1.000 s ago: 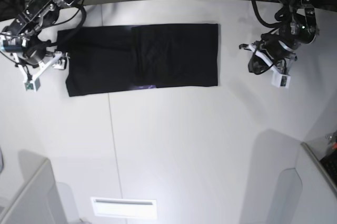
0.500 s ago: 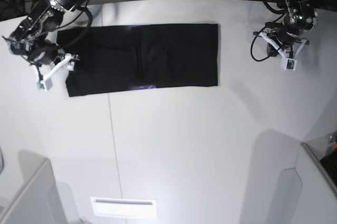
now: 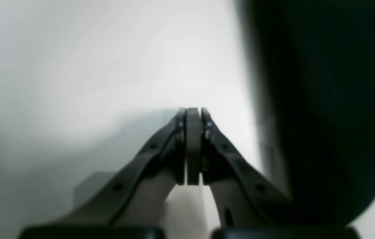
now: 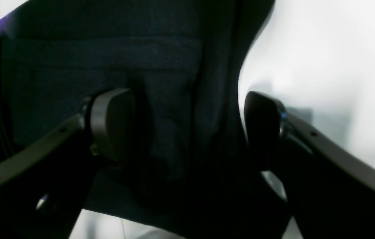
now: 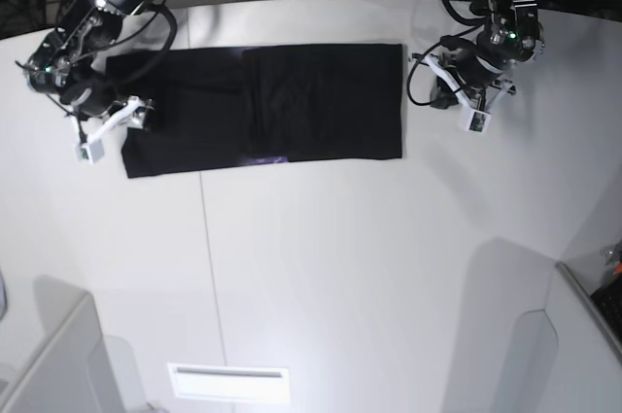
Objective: Fold the T-shirt properly
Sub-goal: 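Grasp the folded edge with the left gripper and the strip end with the right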
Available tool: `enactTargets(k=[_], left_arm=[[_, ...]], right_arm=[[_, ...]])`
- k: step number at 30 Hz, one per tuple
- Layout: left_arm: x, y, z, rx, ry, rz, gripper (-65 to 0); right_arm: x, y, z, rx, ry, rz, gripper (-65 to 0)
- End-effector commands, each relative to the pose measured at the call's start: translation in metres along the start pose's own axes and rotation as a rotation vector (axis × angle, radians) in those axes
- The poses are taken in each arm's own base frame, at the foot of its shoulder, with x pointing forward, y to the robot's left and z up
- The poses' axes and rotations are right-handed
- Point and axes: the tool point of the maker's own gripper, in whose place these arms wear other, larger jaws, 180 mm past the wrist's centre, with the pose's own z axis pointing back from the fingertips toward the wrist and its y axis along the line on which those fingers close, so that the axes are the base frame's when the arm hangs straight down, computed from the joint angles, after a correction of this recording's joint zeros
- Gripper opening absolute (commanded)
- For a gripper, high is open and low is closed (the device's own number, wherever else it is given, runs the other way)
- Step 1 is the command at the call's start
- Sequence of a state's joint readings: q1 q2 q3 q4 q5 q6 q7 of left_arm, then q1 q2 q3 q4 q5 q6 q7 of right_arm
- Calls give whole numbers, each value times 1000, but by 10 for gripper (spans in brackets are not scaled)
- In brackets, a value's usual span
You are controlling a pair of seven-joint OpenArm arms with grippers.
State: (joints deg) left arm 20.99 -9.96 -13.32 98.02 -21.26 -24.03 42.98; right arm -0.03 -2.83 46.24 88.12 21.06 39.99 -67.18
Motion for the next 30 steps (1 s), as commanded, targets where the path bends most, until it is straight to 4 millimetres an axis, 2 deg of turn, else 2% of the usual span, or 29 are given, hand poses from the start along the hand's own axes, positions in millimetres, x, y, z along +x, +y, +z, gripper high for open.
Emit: enactTargets(k=[1, 5, 12, 15, 19, 23, 30], left_arm=[[-3, -5, 0, -8, 20, -15, -650], [-1, -25, -8, -61, 25, -45, -650], [-12, -30, -23, -84, 67, -19, -650], [-5, -31, -26, -87, 52, -20, -650], [10, -41, -31, -103, 20, -4, -650], [20, -70, -39, -168, 7, -39, -650], [26, -106, -51, -198, 19, -36, -650]], right_arm=[[-14, -3, 1, -19, 69, 6, -224], [-15, -4, 0, -19, 73, 7, -378], [-8, -5, 1, -20, 60, 11, -650], [3, -14, 6, -43, 45, 26, -650], [15, -18, 15, -69, 12, 50, -650], [30, -20, 33, -117, -41, 90, -650], [40, -21, 60, -191, -74, 148, -650]])
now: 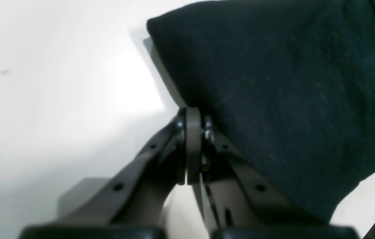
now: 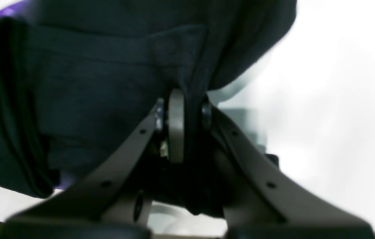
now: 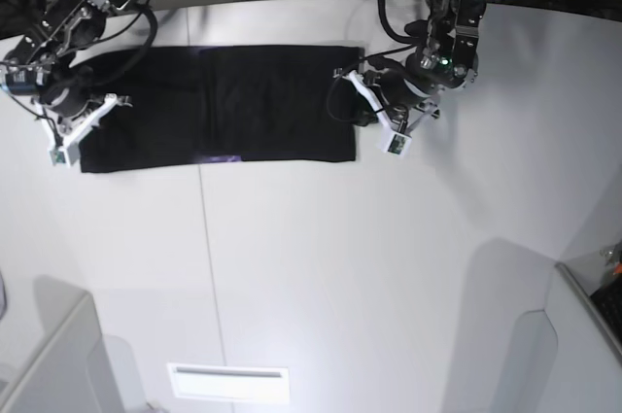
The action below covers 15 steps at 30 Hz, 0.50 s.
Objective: Fold the T-shirt properly
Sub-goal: 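Grasp the folded edge with the left gripper and the strip end with the right, then fold the shirt again, bringing the right gripper's end toward the left gripper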
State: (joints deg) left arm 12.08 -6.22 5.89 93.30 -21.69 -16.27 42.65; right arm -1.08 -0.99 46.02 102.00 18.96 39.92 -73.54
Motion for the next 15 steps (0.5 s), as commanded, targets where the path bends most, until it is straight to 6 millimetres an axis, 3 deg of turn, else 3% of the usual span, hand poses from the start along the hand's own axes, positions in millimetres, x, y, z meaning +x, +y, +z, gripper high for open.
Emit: enactTargets(k=[1, 7, 15], left_arm=[[-2, -6, -2, -10, 26, -17, -650], [1, -22, -7, -39, 24, -25, -650], [5, -27, -9, -49, 14, -21, -650]], right_arm=[[17, -3, 11, -22, -64, 25, -650], [21, 22, 28, -33, -86, 152, -650], [16, 47, 28, 9, -79, 211, -650]])
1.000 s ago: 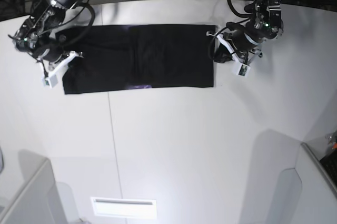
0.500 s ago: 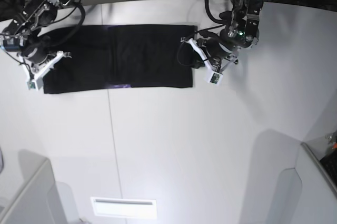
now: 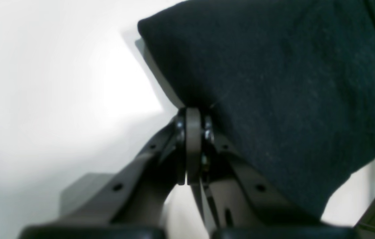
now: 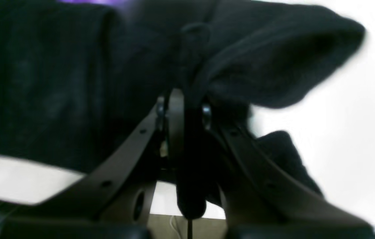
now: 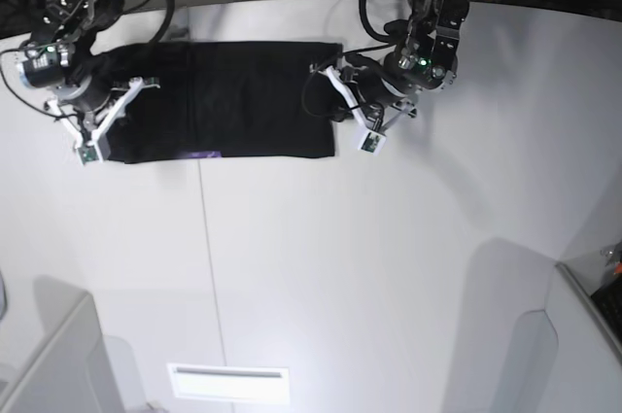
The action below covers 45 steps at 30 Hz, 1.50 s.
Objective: Fold the T-shirt properly
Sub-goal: 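Fold the shirt again, bringing the right gripper's end toward the left gripper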
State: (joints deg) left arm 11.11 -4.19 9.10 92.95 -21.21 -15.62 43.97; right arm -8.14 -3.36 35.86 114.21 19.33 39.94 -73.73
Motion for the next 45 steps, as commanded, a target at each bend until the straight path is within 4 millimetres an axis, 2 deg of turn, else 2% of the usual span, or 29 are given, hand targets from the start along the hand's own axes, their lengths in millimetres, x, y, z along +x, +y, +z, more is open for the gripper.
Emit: enactTargets(k=[1, 5, 10, 13, 16, 20, 22, 28, 31, 35, 39, 45], left_arm=[[5, 0, 1, 2, -6, -13, -650], [0, 3, 0, 6, 10, -10, -650], [-7, 4, -3, 7, 28, 0, -650], [-14, 5, -6, 6, 47, 10, -650], [-17, -15, -16, -44, 76, -38, -650], [-24, -28, -25, -77, 106, -59, -650], [-18, -34, -28, -90, 98, -64, -650], [-10, -38, -29, -96, 77, -57, -650], [-9, -36, -29, -91, 76, -58, -650], [-9, -35, -28, -89, 75, -58, -650], [-8, -36, -28, -90, 74, -57, -650], [0, -37, -30, -94, 60, -69, -650]], right_arm=[[14, -1, 5, -10, -48, 23, -650], [14, 14, 2, 26, -47, 30, -650], [16, 19, 0, 40, -65, 20, -650], [22, 36, -2, 92, -88, 33, -650], [30, 52, 1, 176, -142, 24, -650], [34, 52, 2, 183, -154, 23, -650], [33, 53, 2, 184, -150, 23, -650], [42, 44, 10, 192, -209, 1, -650], [49, 17, 23, 168, -266, -29, -650], [46, -6, 37, 156, -281, -58, -650], [45, -10, 45, 184, -296, -74, -650], [47, -5, 46, 209, -308, -77, -650]])
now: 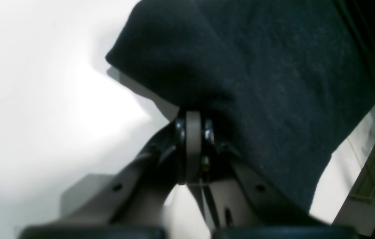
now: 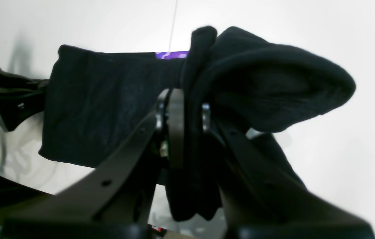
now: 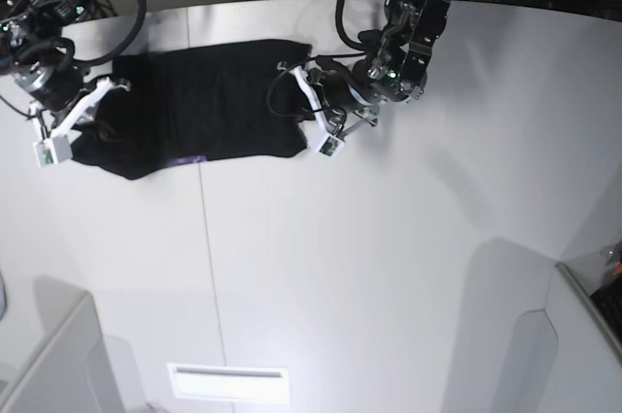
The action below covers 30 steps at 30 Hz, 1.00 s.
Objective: Fold the T-shirt properly
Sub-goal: 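Fold the shirt again, bringing the right gripper's end toward the left gripper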
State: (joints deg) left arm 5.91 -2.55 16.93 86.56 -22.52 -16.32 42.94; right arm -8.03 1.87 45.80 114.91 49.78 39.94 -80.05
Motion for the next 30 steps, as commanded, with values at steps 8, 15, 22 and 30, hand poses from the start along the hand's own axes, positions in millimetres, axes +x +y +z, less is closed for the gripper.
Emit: enactTargets(k=[8, 15, 22, 30], left_arm=[[-3, 6, 1, 30, 24, -10, -650], [-3, 7, 1, 31, 25, -11, -650], [0, 5, 3, 26, 16, -11, -650], [16, -1, 12, 22, -36, -38, -650]], right_arm=[[28, 29, 9, 159, -157, 7, -650], [27, 75, -5, 328, -133, -62, -650], [15, 86, -36, 249, -48, 41, -650], [-4, 110, -51, 310, -6, 47, -650]])
